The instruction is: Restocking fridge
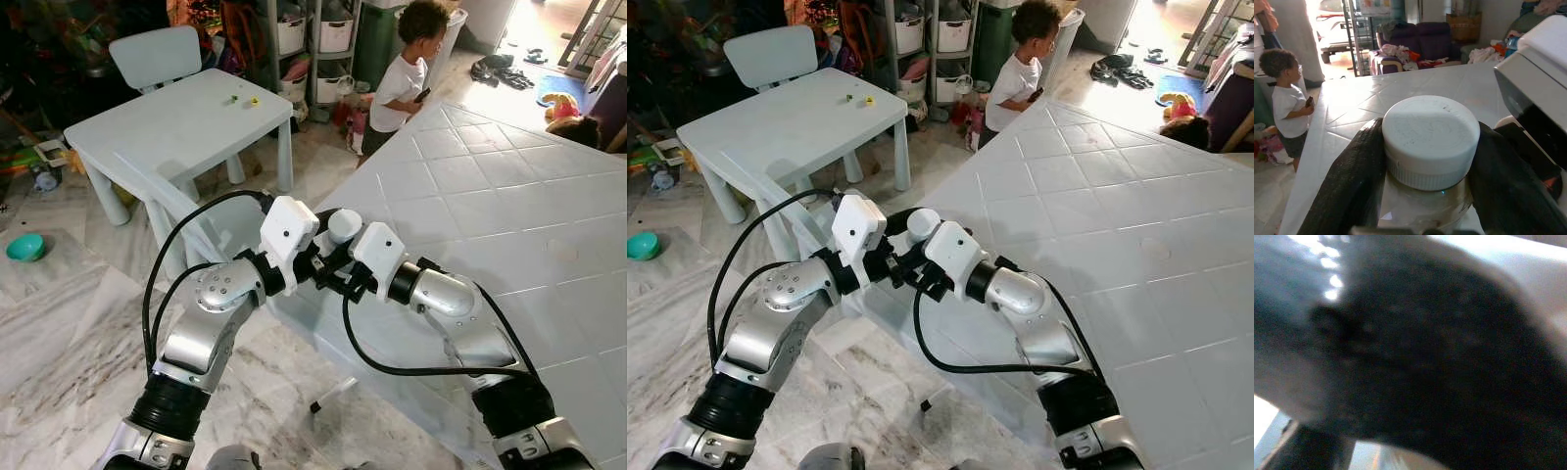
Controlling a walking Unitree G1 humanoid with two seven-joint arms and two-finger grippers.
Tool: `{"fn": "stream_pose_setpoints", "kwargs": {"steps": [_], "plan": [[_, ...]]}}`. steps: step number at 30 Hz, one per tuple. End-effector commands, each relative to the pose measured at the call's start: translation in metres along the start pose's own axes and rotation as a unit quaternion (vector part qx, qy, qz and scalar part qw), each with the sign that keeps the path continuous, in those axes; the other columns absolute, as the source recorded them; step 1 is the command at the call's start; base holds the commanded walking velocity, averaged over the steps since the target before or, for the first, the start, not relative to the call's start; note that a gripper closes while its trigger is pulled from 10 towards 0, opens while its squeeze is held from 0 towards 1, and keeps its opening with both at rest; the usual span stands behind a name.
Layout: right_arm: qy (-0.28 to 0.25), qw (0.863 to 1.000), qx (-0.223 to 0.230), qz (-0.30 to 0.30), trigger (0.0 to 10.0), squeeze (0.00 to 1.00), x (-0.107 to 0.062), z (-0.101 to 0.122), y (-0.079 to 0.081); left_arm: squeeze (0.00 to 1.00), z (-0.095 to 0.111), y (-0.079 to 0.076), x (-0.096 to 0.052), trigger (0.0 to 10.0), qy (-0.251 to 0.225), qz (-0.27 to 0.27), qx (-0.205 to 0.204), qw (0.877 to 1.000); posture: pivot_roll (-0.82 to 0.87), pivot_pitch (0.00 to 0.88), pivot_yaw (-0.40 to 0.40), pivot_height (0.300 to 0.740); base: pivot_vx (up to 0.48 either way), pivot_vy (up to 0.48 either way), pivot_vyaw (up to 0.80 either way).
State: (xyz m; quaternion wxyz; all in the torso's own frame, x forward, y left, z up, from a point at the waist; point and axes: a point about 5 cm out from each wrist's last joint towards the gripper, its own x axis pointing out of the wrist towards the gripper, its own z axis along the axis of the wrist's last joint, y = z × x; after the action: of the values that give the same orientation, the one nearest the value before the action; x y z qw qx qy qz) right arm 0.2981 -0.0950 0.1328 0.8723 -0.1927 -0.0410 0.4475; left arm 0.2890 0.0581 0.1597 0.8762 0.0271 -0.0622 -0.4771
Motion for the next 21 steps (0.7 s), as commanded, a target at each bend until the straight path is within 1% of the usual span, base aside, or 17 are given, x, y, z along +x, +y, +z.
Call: {"fn": "stream_pose_setpoints", "kwargs": {"steps": [1,2,3,4,5,6,7,8,10,13,14,15,16,21], "plan": [[-0.002,1.0,-0.011,0.023,0.0,0.0,0.004,0.005,0.007,0.0,0.006,-0.002,0.002,1.8,-0.015,-0.005,0.019,1.0,0.05,0.0,-0.019,0.74,0.0,0.0,0.0],[0.001,1.0,-0.013,0.019,0.0,0.0,0.003,0.004,0.006,0.0,0.006,-0.003,0.002,2.4,-0.014,-0.005,0.02,1.0,0.05,0.0,-0.019,0.74,0.0,0.0,0.0],[0.003,1.0,-0.014,0.016,0.0,0.0,0.003,0.004,0.005,0.0,0.005,-0.003,0.003,2.6,-0.013,-0.004,0.021,1.0,0.05,0.0,-0.019,0.74,0.0,0.0,0.0],[0.005,1.0,-0.015,0.012,0.0,0.0,0.003,0.004,0.004,0.0,0.005,-0.002,0.003,3.4,-0.011,-0.003,0.024,1.0,0.05,0.0,-0.019,0.74,0.0,0.0,0.0],[0.006,1.0,-0.016,0.009,0.0,0.0,0.003,0.004,0.003,0.0,0.005,-0.002,0.003,6.7,-0.01,0.0,0.026,1.0,0.05,0.0,-0.02,0.74,0.0,0.0,0.0],[0.006,1.0,-0.016,0.009,0.0,0.0,0.003,0.004,0.003,0.0,0.005,-0.002,0.003,6.7,-0.01,0.0,0.026,1.0,0.05,0.0,-0.02,0.74,0.0,0.0,0.0],[0.009,1.0,-0.015,0.006,0.0,0.0,0.003,0.003,0.003,0.0,0.005,-0.001,0.003,9.5,-0.009,0.003,0.031,0.999,0.05,0.0,-0.02,0.74,0.0,0.0,0.0],[0.011,1.0,-0.015,0.004,0.0,0.0,0.003,0.002,0.003,0.0,0.004,-0.001,0.003,10.0,-0.008,0.004,0.033,0.999,0.05,0.0,-0.02,0.74,0.0,0.0,0.0],[0.014,1.0,-0.015,0.002,0.0,0.0,0.002,0.0,0.003,0.0,0.004,0.0,0.002,10.0,-0.007,0.006,0.028,1.0,0.05,0.0,-0.02,0.74,0.0,0.0,0.0],[0.02,1.0,-0.021,0.001,0.0,0.0,0.002,-0.003,0.005,0.0,0.003,0.003,0.0,10.0,-0.01,0.006,0.0,1.0,0.05,0.0,-0.02,0.74,0.0,0.0,0.0],[0.021,1.0,-0.022,-0.001,0.0,0.0,0.002,-0.004,0.006,0.55,0.002,0.004,-0.001,10.0,-0.009,0.011,-0.002,1.0,0.05,0.0,-0.019,0.74,0.0,0.0,0.0],[0.021,1.0,-0.022,-0.001,0.0,0.0,0.002,-0.004,0.006,0.55,0.002,0.004,-0.001,10.0,-0.009,0.011,-0.002,1.0,0.05,0.0,-0.019,0.74,0.0,0.0,0.0],[0.022,1.0,-0.021,-0.003,0.0,0.0,0.002,-0.004,0.006,1.0,0.001,0.006,-0.002,10.0,-0.008,0.016,0.003,1.0,0.05,0.0,-0.019,0.74,0.0,0.0,0.0],[0.023,0.999,-0.02,-0.009,0.0,0.0,0.002,-0.006,0.006,1.0,0.0,0.006,-0.002,10.0,-0.009,0.016,0.001,1.0,0.05,0.0,-0.019,0.74,0.0,0.0,0.0]]}}
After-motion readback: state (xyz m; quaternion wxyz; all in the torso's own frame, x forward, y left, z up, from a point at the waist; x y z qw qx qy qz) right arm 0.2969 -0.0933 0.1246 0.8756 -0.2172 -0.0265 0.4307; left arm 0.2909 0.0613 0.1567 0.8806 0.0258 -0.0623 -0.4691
